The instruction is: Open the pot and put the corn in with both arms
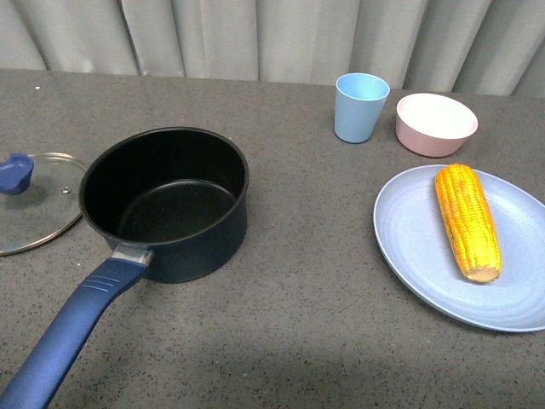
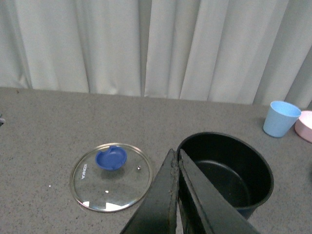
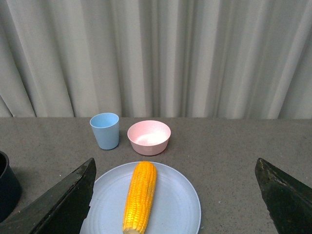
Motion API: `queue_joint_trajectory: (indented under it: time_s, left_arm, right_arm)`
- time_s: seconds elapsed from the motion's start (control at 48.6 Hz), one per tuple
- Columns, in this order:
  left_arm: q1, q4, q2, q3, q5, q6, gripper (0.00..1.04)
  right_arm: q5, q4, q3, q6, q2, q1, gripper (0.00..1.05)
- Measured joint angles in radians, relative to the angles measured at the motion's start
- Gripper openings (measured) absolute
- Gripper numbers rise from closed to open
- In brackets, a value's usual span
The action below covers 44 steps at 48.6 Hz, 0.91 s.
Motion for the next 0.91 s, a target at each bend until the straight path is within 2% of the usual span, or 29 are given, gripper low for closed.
queue_joint_trajectory:
  time_s: [0.247, 0.309, 0.329, 0.37, 0.432, 0.494, 0.576, 0.761, 0.905]
  left_arm:
    - [0.000, -0.024, -0.051, 0.000, 0.000, 0.000, 0.04]
    - [0.000, -0.024, -0.051, 0.000, 0.000, 0.000, 0.14]
    - [0.000, -0.024, -0.051, 0.000, 0.000, 0.000, 0.18]
    - [0.000, -0.024, -0.051, 0.000, 0.000, 0.000, 0.29]
    - [-0.001, -0.024, -0.052, 0.000, 0.000, 0.000, 0.41]
    - [-0.001, -0.025, -0.052, 0.000, 0.000, 0.000, 0.54]
    - [-0.002, -0.025, -0.052, 0.000, 0.000, 0.000, 0.72]
    - [-0.002, -0.026, -0.052, 0.000, 0.000, 0.000, 1.00]
    - [-0.002, -0.026, -0.052, 0.000, 0.000, 0.002, 0.98]
  right_arm:
    - [0.000, 0.000, 0.000, 0.000, 0.000, 0.000, 0.95]
    - [0.001, 0.000, 0.000, 0.000, 0.000, 0.000, 0.95]
    - [0.041, 0.003, 0.000, -0.012, 0.007, 0.012, 0.95]
    - [0.280, 0.064, 0.001, -0.057, 0.074, 0.070, 0.95]
    - [0.425, 0.185, 0.007, -0.084, 0.219, 0.052, 0.95]
    - [0.396, 0.302, 0.048, -0.070, 0.403, -0.018, 0.95]
    - [0.304, 0.424, 0.137, -0.044, 0.673, -0.075, 0.95]
    - [0.157, 0.456, 0.288, 0.032, 1.066, -0.095, 0.95]
    - [0.058, 0.411, 0.418, 0.110, 1.300, -0.082, 0.95]
